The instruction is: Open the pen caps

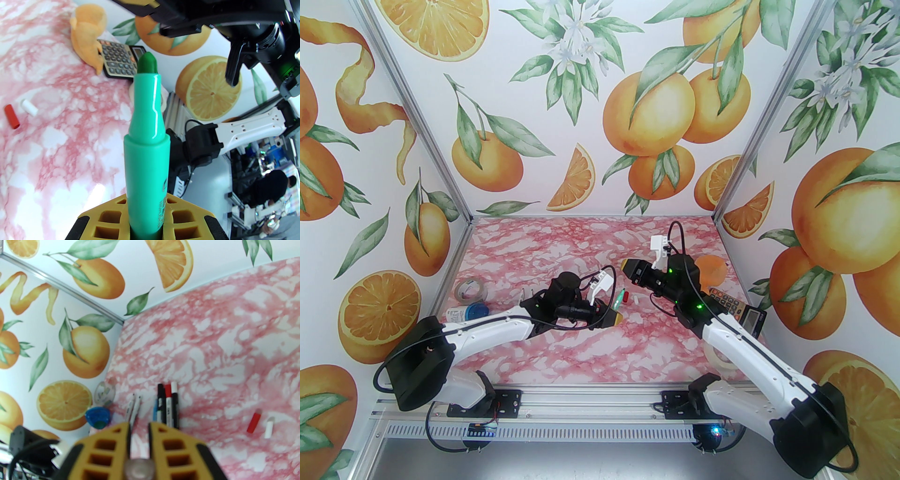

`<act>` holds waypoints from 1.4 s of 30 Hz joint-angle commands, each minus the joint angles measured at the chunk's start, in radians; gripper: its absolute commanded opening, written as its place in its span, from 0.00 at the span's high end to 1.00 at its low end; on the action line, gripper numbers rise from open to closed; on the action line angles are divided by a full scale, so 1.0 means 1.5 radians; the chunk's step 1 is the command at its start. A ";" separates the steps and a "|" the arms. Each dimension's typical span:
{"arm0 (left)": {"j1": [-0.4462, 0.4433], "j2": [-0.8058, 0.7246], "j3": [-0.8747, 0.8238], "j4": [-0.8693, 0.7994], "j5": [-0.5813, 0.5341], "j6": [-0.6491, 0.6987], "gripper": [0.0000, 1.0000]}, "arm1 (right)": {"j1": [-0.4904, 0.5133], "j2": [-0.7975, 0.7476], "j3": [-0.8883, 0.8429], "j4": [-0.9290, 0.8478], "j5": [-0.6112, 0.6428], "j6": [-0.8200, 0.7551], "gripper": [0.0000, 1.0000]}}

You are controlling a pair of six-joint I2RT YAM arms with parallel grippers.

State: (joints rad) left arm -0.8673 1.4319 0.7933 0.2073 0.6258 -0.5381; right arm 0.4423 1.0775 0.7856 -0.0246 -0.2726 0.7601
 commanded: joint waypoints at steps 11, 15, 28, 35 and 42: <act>-0.003 -0.171 -0.032 -0.134 -0.186 0.070 0.94 | -0.011 0.021 0.033 -0.272 0.124 -0.187 0.84; -0.004 -0.220 -0.037 -0.193 -0.249 0.103 0.93 | -0.028 0.067 0.027 -0.311 0.171 -0.211 0.84; -0.003 -0.200 -0.057 -0.147 -0.247 0.087 0.93 | -0.052 0.216 0.054 -0.298 0.205 -0.242 0.83; -0.004 -0.205 -0.069 -0.141 -0.239 0.075 0.93 | -0.056 0.289 0.083 -0.288 0.214 -0.252 0.83; -0.004 -0.204 -0.065 -0.148 -0.243 0.076 0.93 | -0.061 0.337 0.098 -0.278 0.220 -0.246 0.83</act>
State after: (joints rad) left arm -0.8673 1.1290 0.7021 -0.0265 0.2615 -0.4194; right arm 0.3588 1.5597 0.9020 -0.4599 0.0277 0.3981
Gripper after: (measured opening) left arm 0.162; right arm 0.175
